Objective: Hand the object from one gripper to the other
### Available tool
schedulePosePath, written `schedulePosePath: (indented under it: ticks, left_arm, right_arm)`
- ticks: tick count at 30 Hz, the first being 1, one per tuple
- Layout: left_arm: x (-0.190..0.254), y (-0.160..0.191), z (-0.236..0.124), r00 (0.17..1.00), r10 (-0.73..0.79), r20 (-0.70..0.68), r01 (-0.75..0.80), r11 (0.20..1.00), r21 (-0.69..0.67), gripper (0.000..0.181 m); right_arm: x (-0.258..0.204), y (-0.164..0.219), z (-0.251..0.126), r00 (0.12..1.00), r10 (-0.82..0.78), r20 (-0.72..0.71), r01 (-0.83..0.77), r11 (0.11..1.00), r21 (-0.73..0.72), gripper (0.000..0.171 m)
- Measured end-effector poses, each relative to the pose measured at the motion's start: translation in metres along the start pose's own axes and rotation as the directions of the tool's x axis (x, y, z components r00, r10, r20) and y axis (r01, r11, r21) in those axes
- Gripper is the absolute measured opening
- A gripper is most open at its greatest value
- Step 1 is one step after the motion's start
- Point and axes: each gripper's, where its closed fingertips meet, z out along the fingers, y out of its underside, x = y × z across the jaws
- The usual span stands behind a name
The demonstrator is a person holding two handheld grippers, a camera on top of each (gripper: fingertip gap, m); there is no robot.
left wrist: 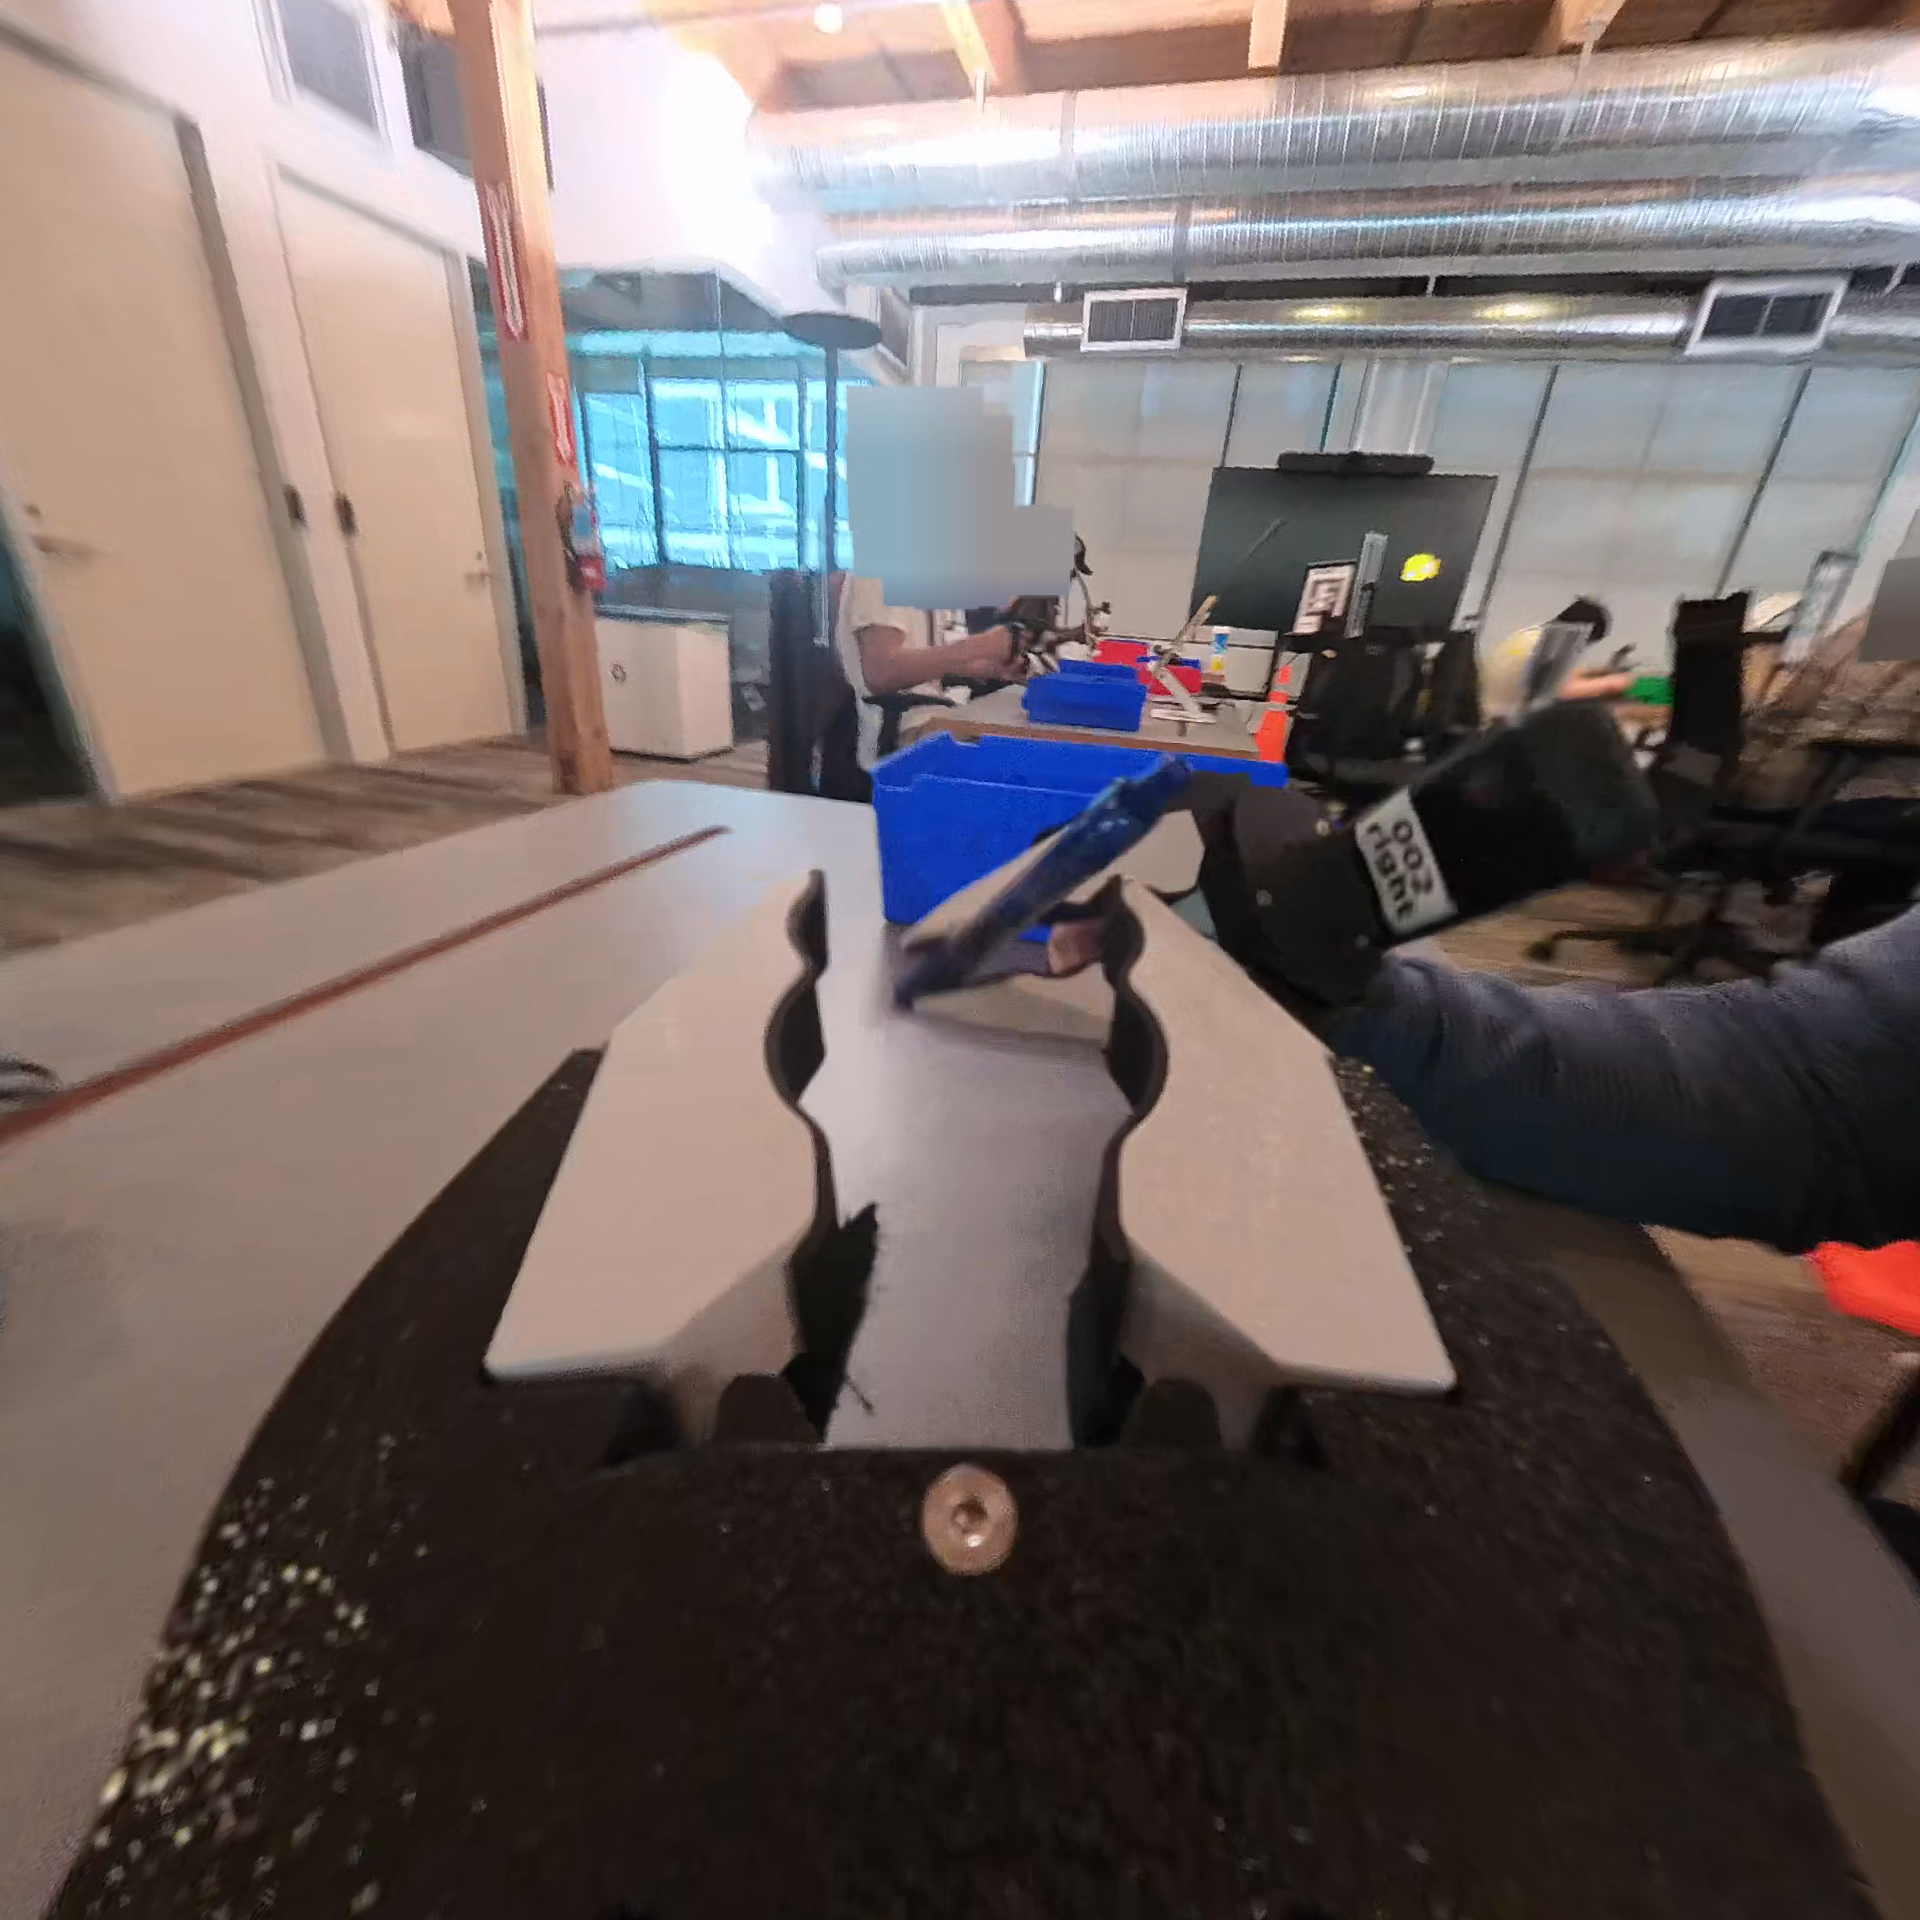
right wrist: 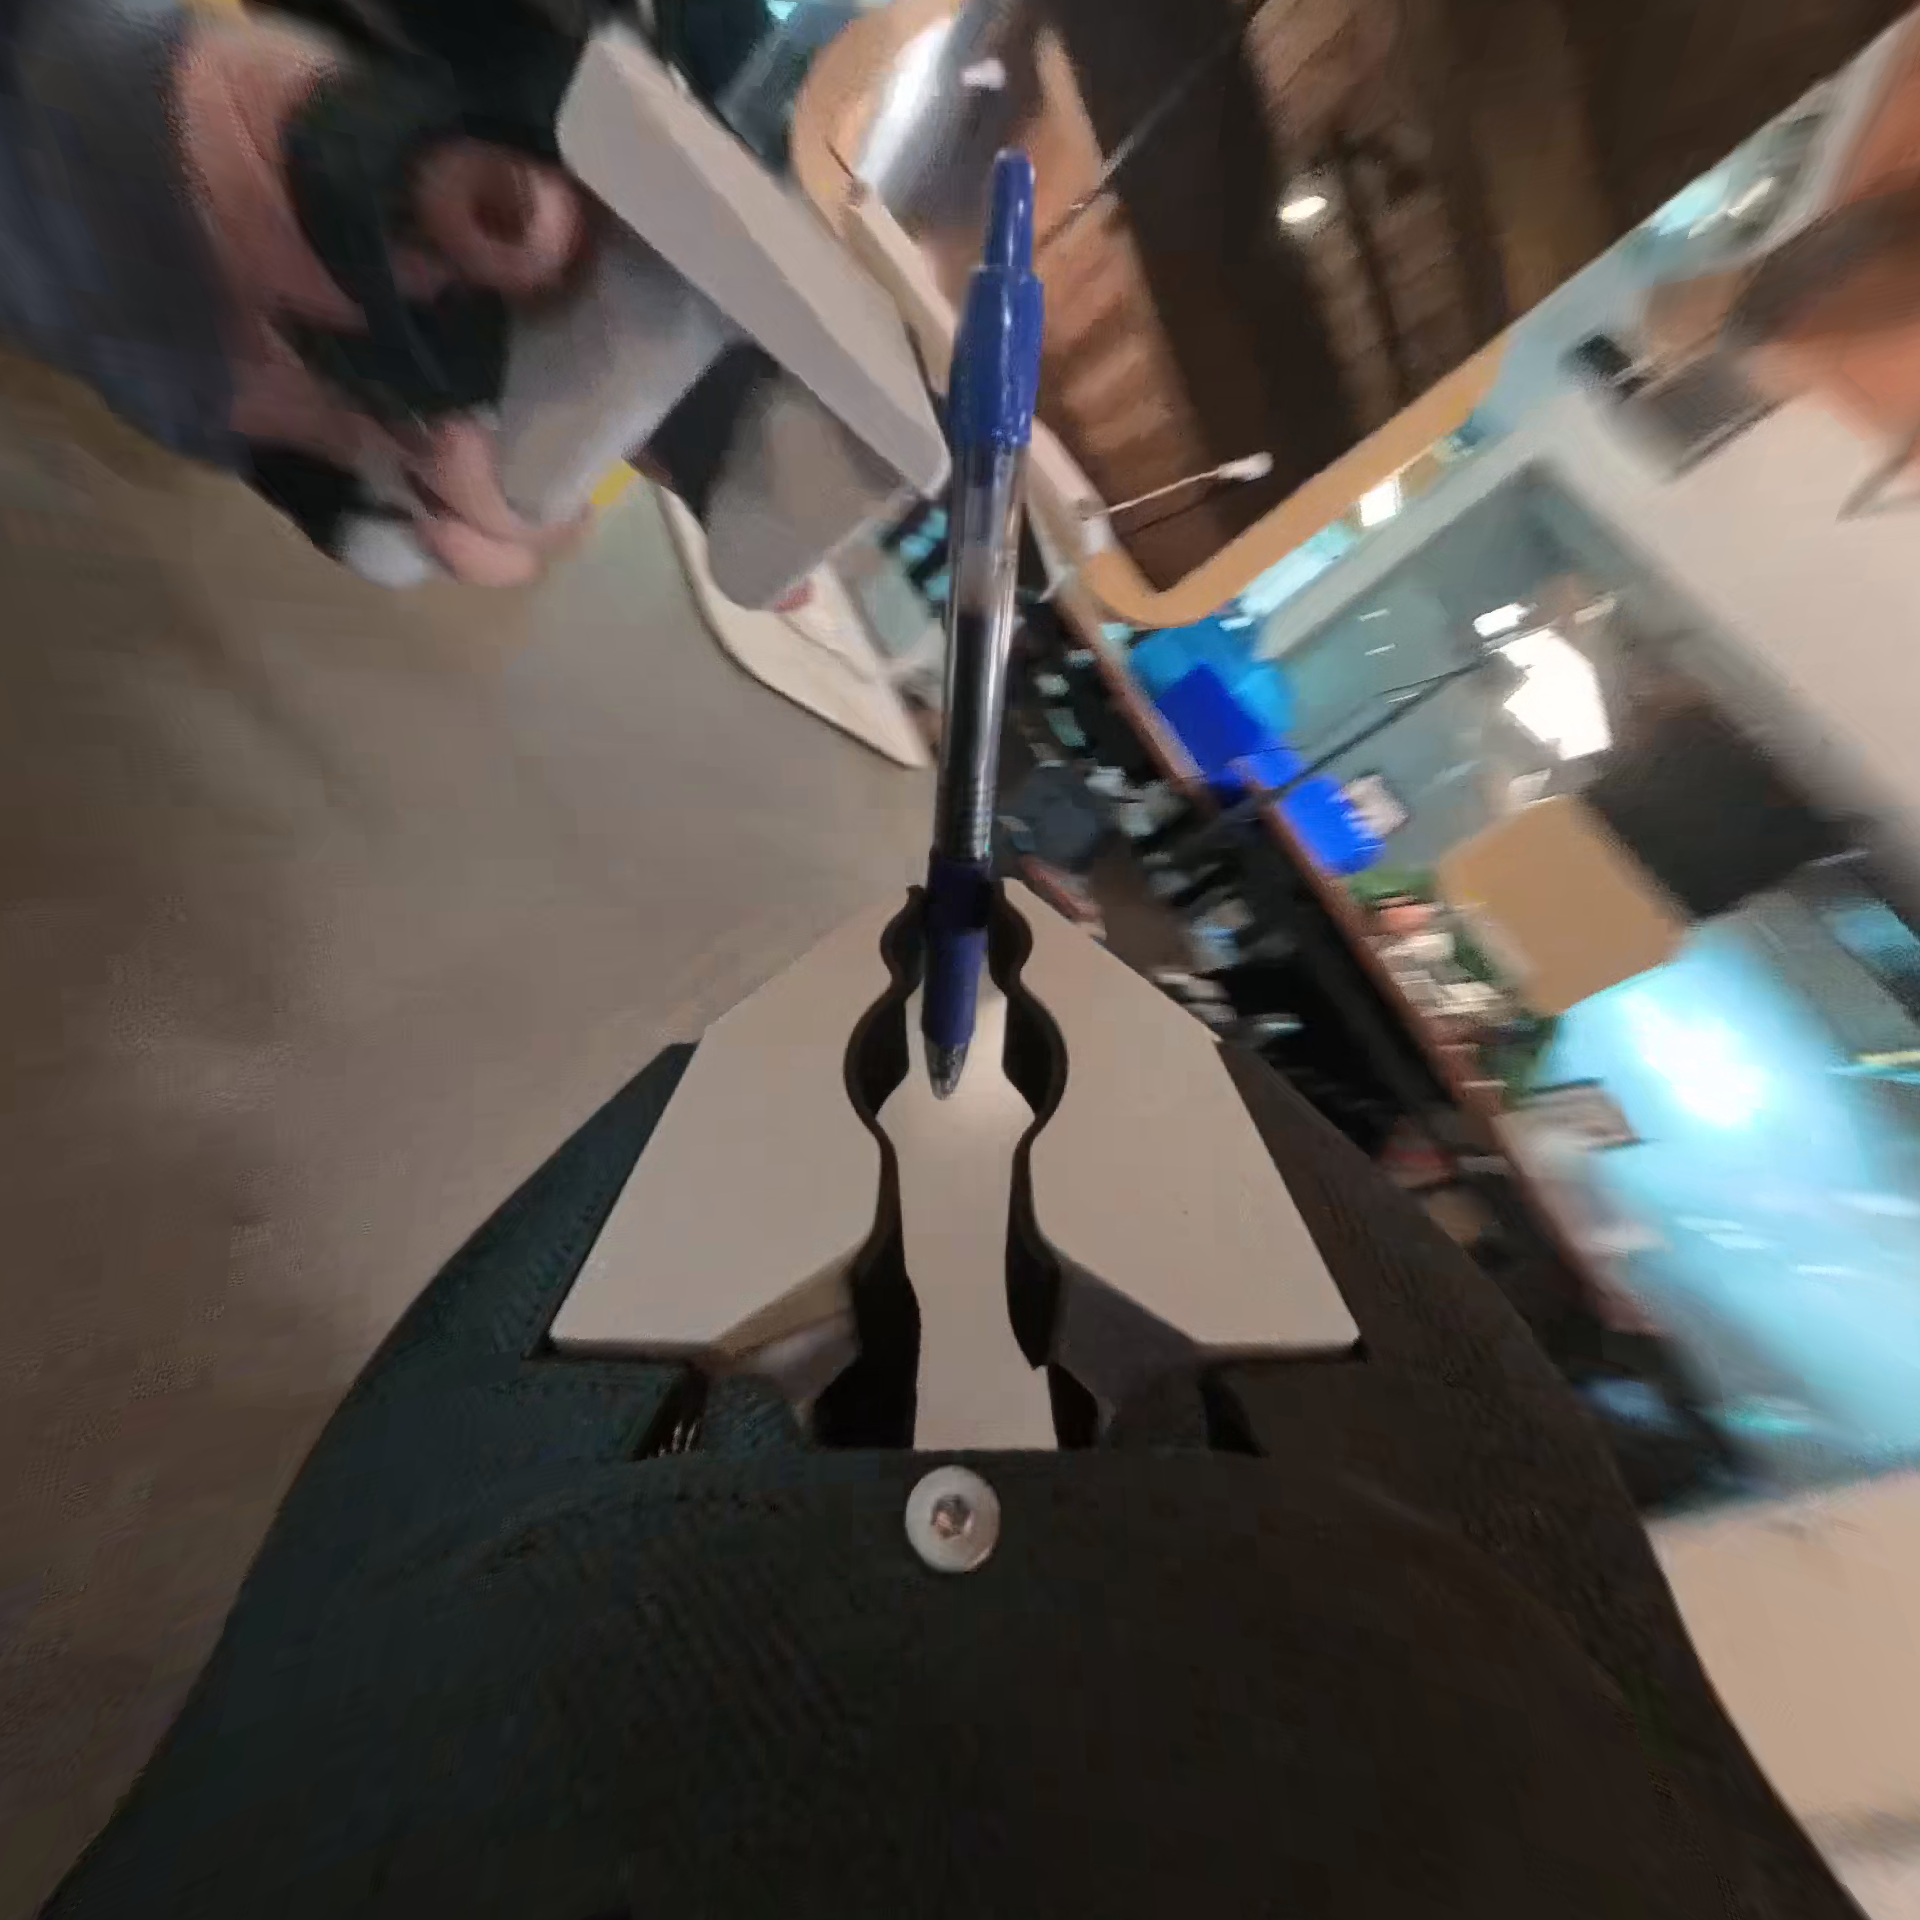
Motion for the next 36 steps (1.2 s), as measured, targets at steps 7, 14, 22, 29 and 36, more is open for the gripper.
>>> schedulePosePath:
  ticks: [7, 14, 22, 29, 36]
  left_arm:
    - [0.002, 0.019, -0.005, 0.806, -0.551, -0.214, 0.537, 0.834, -0.124, 0.064]
    - [-0.029, 0.011, -0.018, 0.761, -0.63, -0.154, 0.635, 0.772, -0.02, 0.055]
    - [0.03, 0.054, -0.001, 0.514, -0.833, -0.203, 0.734, 0.55, -0.399, 0.059]
    - [0.013, 0.053, -0.003, 0.586, -0.779, -0.222, 0.715, 0.627, -0.311, 0.006]
    - [-0.038, 0.038, -0.013, 0.987, -0.135, 0.084, 0.145, 0.98, -0.139, 0.007]
  right_arm:
    - [0.031, -0.008, -0.012, 0.823, -0.493, -0.281, 0.477, 0.869, -0.128, 0.01]
    - [0.041, -0.013, -0.02, 0.804, -0.499, -0.323, 0.487, 0.865, -0.124, 0.01]
    - [-0.006, -0.015, 0.002, 0.65, -0.741, -0.168, 0.732, 0.67, -0.125, 0.009]
    - [-0.013, -0.01, 0.006, 0.824, -0.558, -0.096, 0.554, 0.83, -0.07, 0.032]
    - [0.001, -0.011, 0.002, 0.999, 0.045, 0.008, -0.045, 0.999, 0.019, 0.064]
